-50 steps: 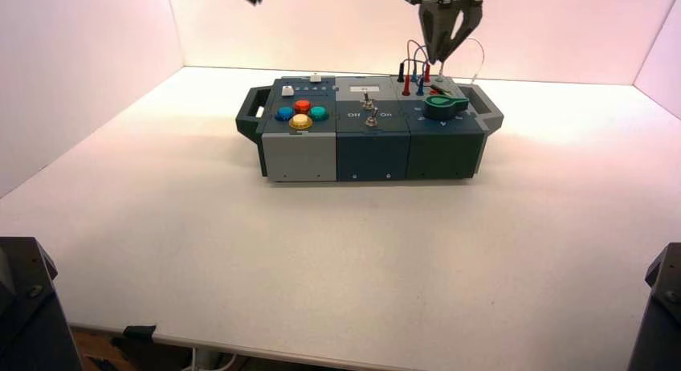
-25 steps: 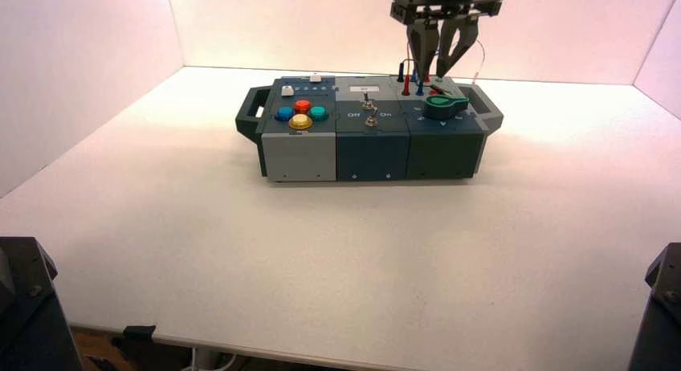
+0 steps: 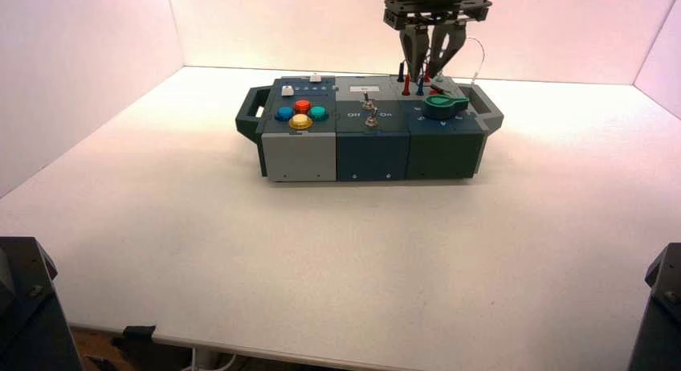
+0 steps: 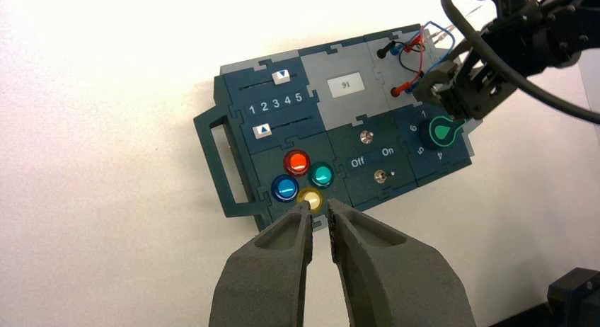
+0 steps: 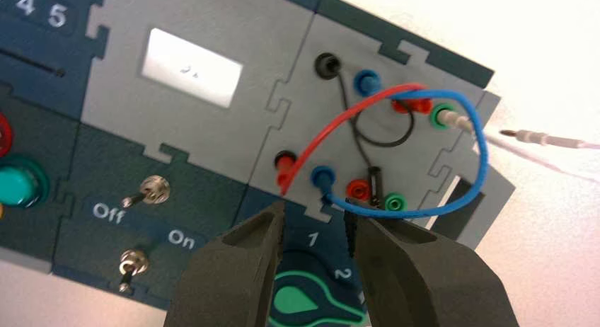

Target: Pull the blue wire.

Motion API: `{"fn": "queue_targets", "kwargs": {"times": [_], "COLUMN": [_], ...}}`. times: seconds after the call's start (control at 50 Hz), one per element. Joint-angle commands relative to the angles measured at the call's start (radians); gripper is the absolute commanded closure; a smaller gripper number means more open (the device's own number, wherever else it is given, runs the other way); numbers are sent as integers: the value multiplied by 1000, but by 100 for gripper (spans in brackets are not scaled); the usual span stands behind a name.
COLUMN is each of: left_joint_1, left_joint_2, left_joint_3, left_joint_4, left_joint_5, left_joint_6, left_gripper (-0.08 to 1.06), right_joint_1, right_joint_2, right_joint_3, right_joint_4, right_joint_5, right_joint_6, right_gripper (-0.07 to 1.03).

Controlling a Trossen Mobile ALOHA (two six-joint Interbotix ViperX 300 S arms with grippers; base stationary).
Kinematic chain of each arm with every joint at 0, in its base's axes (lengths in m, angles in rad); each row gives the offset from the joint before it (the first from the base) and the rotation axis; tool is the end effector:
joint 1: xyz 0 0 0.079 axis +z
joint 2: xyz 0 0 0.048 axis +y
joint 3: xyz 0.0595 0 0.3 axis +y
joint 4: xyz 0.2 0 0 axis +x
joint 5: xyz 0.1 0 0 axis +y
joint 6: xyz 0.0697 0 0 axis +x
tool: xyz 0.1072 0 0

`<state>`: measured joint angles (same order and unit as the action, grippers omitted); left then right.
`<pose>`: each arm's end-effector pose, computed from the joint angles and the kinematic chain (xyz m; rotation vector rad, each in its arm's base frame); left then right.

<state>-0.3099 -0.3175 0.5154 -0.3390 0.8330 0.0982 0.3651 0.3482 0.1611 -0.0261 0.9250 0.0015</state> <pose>0.3195 -0.1480 0.2272 -0.0888 1.0458 -0.4414 0.4163 0.1552 0.0672 -0.2878 1.4119 0.2931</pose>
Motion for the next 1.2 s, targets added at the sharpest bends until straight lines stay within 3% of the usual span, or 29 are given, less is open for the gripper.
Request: {"fn": "queue_targets", "kwargs": {"times": [0.02, 0.44, 0.58, 0.72, 0.84, 1.2], "left_joint_1": [-3, -3, -2, -2, -2, -3], "left_joint_2": [-26, -23, -20, -18, -18, -15], "left_joint_3": [-11, -11, -9, -9, -9, -8], "left_joint_4": [-3, -3, -3, -3, -5, -3], "left_joint_5": [-3, -8, -8, -11, -14, -14], "left_joint_6": [2, -3, -3, -5, -5, -5], "left_gripper": [83, 83, 83, 83, 83, 83], "right_joint_1": [-18, -17, -15, -8, -5, -3], "right_joint_2": [-23, 6, 18, 38, 44, 15], "right_joint_3": [-28, -52, -71, -95, -100, -98], "right_joint_4": [-5, -3, 0, 3, 3, -5], "right_joint_5": [0, 12, 23, 54, 61, 66], "right_joint_6": [-2, -18, -32, -52, -52, -32], "right_gripper": [50, 51, 63, 82, 99, 99]}}
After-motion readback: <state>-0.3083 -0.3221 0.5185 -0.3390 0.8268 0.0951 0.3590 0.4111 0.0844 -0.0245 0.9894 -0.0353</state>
